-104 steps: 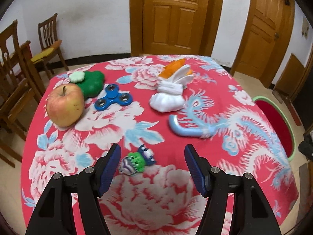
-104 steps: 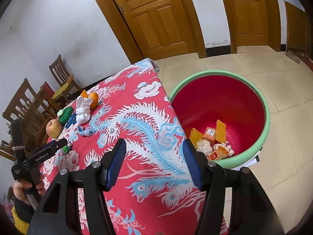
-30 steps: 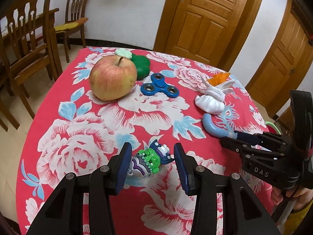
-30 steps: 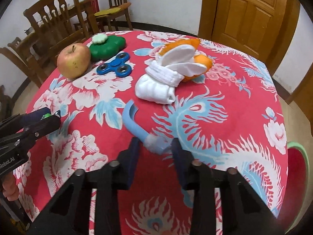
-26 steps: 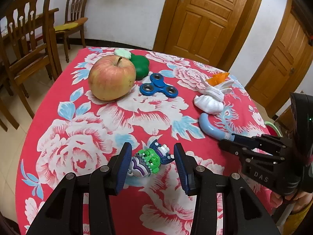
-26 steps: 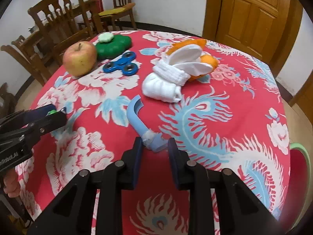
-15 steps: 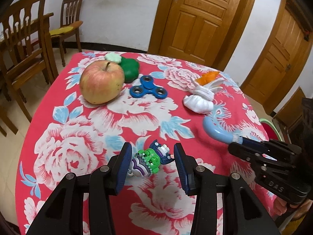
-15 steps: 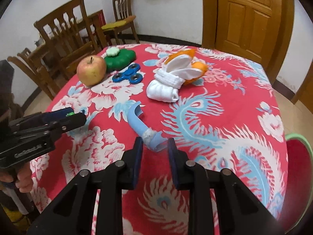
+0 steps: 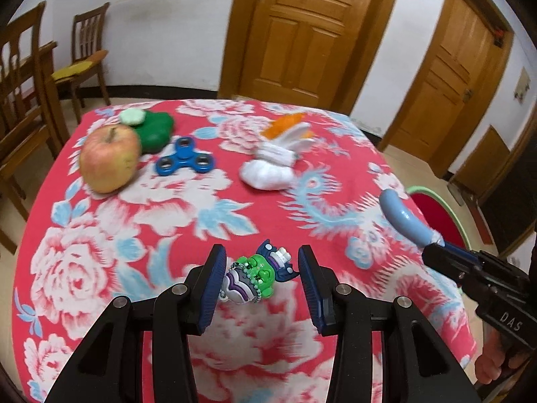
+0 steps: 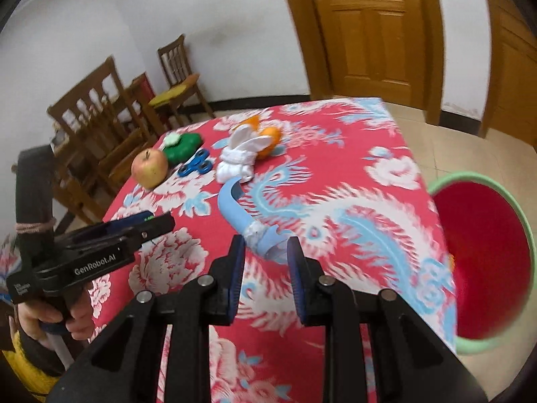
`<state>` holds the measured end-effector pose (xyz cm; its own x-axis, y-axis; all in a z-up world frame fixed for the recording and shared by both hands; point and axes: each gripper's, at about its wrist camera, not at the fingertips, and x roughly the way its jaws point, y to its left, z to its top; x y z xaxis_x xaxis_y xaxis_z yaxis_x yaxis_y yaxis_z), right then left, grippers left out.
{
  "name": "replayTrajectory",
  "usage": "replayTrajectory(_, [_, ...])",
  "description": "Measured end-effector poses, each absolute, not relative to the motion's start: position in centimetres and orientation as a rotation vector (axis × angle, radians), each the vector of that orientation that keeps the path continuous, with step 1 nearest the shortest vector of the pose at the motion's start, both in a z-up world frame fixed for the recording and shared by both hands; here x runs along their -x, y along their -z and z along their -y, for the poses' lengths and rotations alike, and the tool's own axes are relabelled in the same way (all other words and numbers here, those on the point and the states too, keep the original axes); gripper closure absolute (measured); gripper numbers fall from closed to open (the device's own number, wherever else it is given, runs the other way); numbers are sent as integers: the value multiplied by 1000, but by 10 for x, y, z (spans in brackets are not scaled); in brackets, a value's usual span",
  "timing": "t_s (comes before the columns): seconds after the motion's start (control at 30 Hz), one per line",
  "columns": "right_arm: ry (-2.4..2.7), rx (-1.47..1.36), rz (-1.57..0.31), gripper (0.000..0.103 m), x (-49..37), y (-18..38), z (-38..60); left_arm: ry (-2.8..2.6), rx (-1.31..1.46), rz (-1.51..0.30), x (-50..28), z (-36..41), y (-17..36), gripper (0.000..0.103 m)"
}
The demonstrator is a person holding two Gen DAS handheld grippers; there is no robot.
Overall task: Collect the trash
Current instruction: 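Grasp the green toy figure with the left tool while the right tool grasps the blue tube, then carry the green toy figure and blue tube over the red bucket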
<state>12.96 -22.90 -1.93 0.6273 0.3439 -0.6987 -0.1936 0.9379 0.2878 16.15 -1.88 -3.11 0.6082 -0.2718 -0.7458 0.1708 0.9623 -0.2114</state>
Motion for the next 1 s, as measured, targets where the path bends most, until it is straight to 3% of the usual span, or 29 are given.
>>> replayTrajectory(0.57, [-69,-366,-772,75,-84,21,345,433,21,-883,-160,116,19,57])
replayTrajectory(1.0, [77,-464,-799,75,-79,53,416,563,-44,-904,-169,194,23,57])
